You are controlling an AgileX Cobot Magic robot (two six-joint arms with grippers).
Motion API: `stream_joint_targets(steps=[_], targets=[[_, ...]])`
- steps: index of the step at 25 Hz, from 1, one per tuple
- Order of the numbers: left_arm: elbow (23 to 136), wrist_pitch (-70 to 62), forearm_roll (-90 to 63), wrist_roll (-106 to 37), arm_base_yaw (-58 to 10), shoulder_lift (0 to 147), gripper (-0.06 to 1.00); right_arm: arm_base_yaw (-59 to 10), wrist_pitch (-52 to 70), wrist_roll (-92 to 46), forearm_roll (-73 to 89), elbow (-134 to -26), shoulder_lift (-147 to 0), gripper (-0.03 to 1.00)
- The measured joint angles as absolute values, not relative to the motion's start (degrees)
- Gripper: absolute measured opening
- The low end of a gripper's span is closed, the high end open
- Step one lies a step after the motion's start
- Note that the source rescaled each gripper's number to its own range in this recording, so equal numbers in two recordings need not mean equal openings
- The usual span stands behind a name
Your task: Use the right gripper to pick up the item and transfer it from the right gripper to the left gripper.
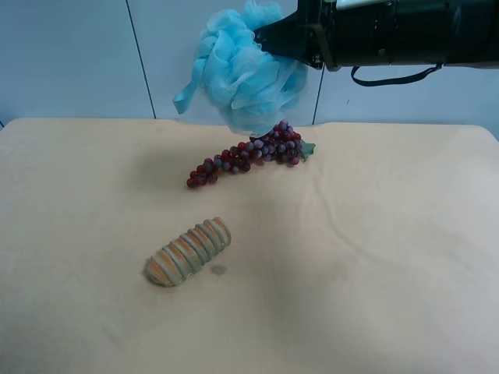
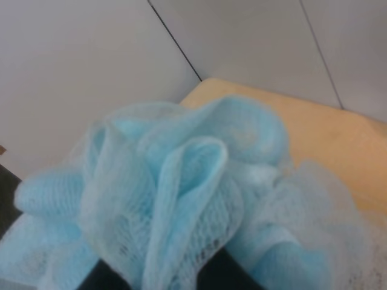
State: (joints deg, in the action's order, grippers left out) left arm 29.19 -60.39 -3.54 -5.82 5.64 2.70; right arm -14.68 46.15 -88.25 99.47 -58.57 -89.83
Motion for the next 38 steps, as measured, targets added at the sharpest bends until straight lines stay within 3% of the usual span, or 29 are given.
stream_joint_targets(steps=[12, 29, 38], targets=[[40.65, -56.76, -14.01, -12.25, 5.64, 20.48, 0.95, -14.68, 46.15, -88.25, 99.47, -58.57, -89.83, 0.01], [41.89, -48.62, -63.22, -54.27, 5.64, 44.00, 0.95, -14.68, 46.15, -88.25, 99.47, -58.57, -89.83, 0.01], [41.89, -49.54, -75.40, -68.56, 5.64, 51.86, 0.95, -14.68, 46.15, -88.25, 99.47, -58.57, -89.83, 0.01]])
